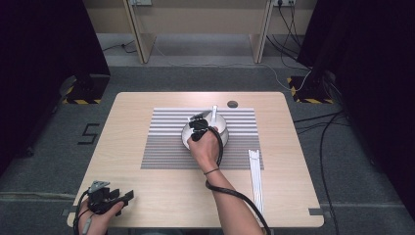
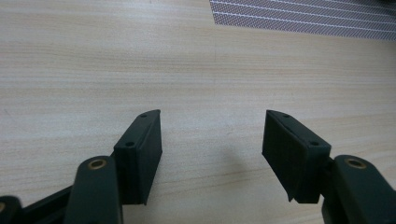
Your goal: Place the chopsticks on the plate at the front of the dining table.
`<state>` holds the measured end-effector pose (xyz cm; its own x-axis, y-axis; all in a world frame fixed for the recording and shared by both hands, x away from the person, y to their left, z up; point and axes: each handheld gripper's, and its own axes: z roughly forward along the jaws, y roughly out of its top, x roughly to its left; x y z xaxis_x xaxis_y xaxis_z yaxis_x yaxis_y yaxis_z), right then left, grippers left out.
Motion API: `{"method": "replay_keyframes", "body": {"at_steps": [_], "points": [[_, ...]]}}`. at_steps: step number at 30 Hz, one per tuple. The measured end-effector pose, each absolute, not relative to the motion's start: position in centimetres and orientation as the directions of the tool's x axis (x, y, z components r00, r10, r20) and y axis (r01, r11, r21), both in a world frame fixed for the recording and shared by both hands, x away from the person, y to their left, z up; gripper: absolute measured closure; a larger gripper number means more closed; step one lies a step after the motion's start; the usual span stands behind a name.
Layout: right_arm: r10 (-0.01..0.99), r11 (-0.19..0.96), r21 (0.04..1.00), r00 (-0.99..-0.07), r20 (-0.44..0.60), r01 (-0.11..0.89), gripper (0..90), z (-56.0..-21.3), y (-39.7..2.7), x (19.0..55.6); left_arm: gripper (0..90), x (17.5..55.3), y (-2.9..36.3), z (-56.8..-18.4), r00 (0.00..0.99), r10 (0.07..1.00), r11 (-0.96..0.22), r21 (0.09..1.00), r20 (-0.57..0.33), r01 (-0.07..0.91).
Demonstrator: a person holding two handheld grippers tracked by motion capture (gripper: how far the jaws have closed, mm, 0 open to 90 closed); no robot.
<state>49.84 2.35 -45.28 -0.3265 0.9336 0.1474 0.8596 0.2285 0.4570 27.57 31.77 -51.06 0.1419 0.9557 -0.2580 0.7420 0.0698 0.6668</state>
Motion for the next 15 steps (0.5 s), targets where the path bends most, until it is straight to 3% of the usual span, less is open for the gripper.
{"method": "replay_keyframes", "body": {"at_steps": [15], "points": [[0.936,0.214,0.447,-0.314,0.162,0.868,84.9,-45.94,2.62,50.14,37.6,27.58,31.74,-51.05,0.144,0.956,0.067,0.667,-0.256,0.742]]}}
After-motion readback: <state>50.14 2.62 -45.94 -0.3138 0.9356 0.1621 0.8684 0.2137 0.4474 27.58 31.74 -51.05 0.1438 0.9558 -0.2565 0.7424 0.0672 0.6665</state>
